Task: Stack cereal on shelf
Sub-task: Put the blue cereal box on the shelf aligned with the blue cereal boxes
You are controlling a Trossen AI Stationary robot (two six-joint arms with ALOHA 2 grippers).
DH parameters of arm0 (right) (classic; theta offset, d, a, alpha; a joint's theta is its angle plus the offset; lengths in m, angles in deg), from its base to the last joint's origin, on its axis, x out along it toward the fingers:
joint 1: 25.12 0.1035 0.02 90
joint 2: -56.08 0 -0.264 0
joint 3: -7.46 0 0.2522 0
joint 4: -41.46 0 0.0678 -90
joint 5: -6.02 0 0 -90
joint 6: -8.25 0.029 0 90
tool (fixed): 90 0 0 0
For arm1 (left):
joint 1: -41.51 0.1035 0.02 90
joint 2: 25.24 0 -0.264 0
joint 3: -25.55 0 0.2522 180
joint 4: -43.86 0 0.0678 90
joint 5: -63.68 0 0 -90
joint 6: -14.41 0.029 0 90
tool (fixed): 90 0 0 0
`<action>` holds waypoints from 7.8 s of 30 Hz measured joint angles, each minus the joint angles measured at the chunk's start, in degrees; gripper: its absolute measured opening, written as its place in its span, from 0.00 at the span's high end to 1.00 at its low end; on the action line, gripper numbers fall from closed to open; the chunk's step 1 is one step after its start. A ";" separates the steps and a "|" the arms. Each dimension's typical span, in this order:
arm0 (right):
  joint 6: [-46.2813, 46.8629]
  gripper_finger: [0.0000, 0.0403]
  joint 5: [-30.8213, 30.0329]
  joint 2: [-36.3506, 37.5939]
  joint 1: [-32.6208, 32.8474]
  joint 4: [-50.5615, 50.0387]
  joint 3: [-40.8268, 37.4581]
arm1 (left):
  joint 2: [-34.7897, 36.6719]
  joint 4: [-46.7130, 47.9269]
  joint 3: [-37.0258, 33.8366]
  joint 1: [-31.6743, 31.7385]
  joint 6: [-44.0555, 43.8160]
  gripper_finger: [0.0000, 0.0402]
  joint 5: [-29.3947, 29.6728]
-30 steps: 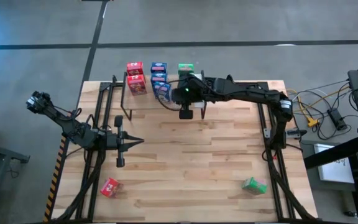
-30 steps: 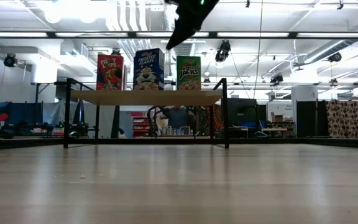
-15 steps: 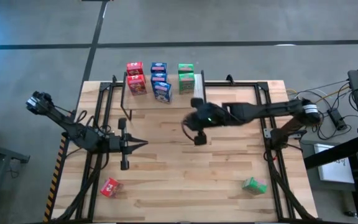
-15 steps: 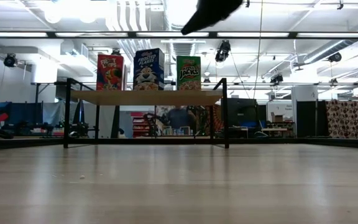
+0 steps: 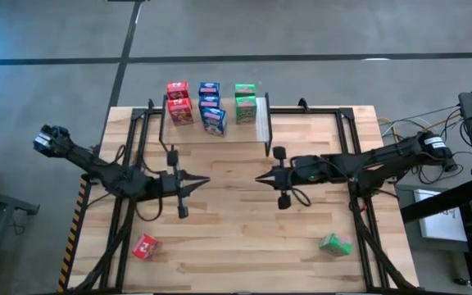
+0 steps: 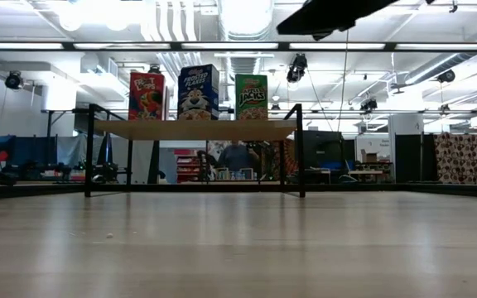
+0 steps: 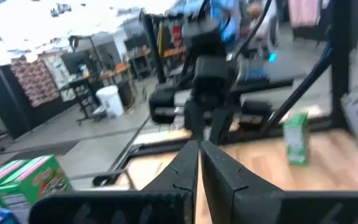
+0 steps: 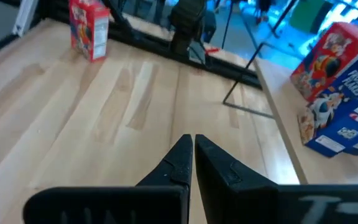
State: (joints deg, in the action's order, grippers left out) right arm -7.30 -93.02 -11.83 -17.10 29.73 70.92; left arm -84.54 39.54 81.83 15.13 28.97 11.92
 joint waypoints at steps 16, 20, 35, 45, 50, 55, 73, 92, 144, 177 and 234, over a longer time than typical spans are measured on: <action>-3.99 0.98 0.52 14.03 0.75 7.06 -11.94 | -10.59 32.96 22.19 12.02 -0.23 0.63 -1.80; -5.05 0.98 1.19 17.72 0.74 9.04 -14.94 | -12.91 40.36 26.83 15.04 0.06 0.56 -1.76; -5.51 0.98 3.93 30.18 0.75 10.87 -21.23 | -18.72 56.14 39.96 30.47 11.48 0.47 -18.34; -7.27 0.98 6.51 33.87 0.75 10.13 -22.73 | -19.09 56.51 40.31 41.03 19.77 0.46 -27.49; -8.04 0.98 6.54 34.99 0.75 10.65 -23.38 | -19.13 56.73 40.31 45.33 20.97 0.46 -32.15; -8.04 0.98 6.54 36.58 0.75 10.81 -23.94 | -19.91 56.74 40.28 48.52 20.97 0.46 -36.71; -8.02 0.98 6.52 37.15 0.75 10.69 -24.39 | -23.86 59.36 40.20 50.78 21.99 0.46 -37.48; -8.13 0.98 6.48 37.13 0.73 10.70 -24.37 | -23.80 59.26 40.22 50.80 8.33 0.46 -37.23; -8.50 0.98 6.34 37.13 0.73 10.68 -24.35 | -23.82 78.15 48.72 50.21 -2.99 1.00 -18.17; -4.64 0.98 0.02 36.63 0.71 12.43 -24.35 | -22.87 80.45 48.68 42.74 -11.27 1.00 -18.23; 4.35 0.98 6.54 -22.18 -26.21 2.92 24.59 | 4.14 17.81 -6.11 37.49 7.50 1.00 -0.62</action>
State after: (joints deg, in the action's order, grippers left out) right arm -2.95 -86.49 -34.02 -43.32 32.65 95.51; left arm -80.40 57.35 75.72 52.62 36.47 11.30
